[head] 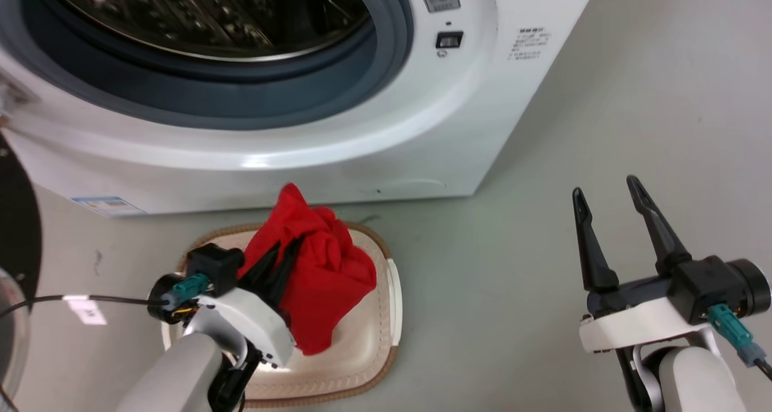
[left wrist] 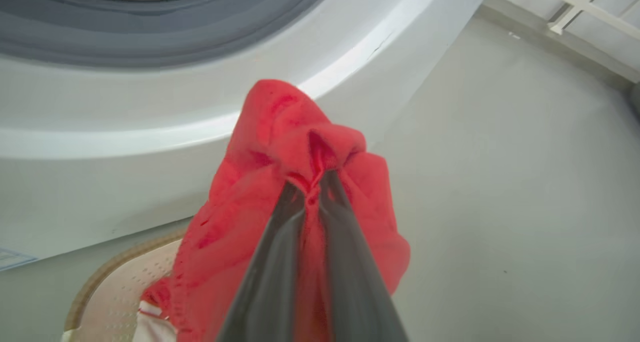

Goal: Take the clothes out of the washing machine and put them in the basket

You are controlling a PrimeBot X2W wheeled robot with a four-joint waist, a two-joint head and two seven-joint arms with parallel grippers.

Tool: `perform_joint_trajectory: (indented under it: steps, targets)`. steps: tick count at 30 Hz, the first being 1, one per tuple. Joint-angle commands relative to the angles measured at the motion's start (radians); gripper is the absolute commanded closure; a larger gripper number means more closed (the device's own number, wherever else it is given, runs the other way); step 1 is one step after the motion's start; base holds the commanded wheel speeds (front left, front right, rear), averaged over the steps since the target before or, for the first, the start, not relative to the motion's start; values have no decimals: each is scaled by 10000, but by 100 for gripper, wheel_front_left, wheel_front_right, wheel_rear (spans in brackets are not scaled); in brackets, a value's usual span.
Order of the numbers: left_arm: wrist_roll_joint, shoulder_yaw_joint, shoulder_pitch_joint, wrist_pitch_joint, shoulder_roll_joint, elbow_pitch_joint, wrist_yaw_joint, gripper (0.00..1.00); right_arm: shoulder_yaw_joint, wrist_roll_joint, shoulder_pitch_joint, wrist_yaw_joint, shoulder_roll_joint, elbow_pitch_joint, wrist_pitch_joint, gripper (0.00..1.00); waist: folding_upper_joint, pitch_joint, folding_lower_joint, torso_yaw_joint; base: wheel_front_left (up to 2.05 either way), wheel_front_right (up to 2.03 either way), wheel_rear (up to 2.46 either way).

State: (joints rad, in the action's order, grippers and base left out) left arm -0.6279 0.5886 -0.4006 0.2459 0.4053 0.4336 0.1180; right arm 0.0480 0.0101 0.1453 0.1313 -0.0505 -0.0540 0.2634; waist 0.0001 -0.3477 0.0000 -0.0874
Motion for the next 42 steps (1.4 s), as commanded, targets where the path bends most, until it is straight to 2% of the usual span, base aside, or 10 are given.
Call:
perform_joint_trajectory:
  steps: [1, 9, 14, 21, 25, 33, 40, 41, 42]
  targets:
    - [-62, 145, -399, 75, -135, 398, 68, 100, -1, 1, 223, -11, 5, 79, 20, 0, -1, -569, 0, -270, 0, 0, 0]
    - [-24, 1042, -1648, 129, -388, 2335, 123, 100, 25, -149, 702, -9, 5, 346, 20, 0, -1, -2258, 0, -786, 0, 0, 0]
    - [-332, 1541, -2330, 127, -166, 3659, 127, 100, 64, -271, 973, -9, 10, 484, 20, 0, -1, -3217, 0, -1161, 0, 0, 0]
    - [-743, 2404, -3295, -10, 190, 4781, 127, 100, 39, -508, 1293, -11, 10, 753, 20, 0, -1, -4493, 0, -1463, 0, 0, 0]
    - [-772, 2794, -3986, 14, 104, 5330, 129, 100, 128, -627, 1358, -11, 7, 922, 20, 0, -1, -5094, 0, -1549, 0, 0, 0]
    - [-1037, 3144, -5010, -57, 148, 6528, 118, 100, 272, -966, 1443, -9, 10, 1133, 20, 0, -1, -5942, 0, -1755, 0, 0, 0]
    - [-1159, 3306, -5432, -130, 68, 7364, 118, 100, 512, -1111, 1497, -11, 7, 1224, 20, 0, -1, -6206, 0, -1847, 0, 0, 0]
    - [-1190, 3327, -5493, -112, 36, 7443, 118, 56, 509, -1118, 1513, -11, 7, 1215, 20, 0, -1, -6208, 0, -1854, 0, 0, 0]
    - [-1214, 3346, -5530, -88, 9, 7519, 118, 0, 487, -1130, 1526, -11, 7, 1200, 20, 0, -1, -6192, 0, -1850, 0, 0, 0]
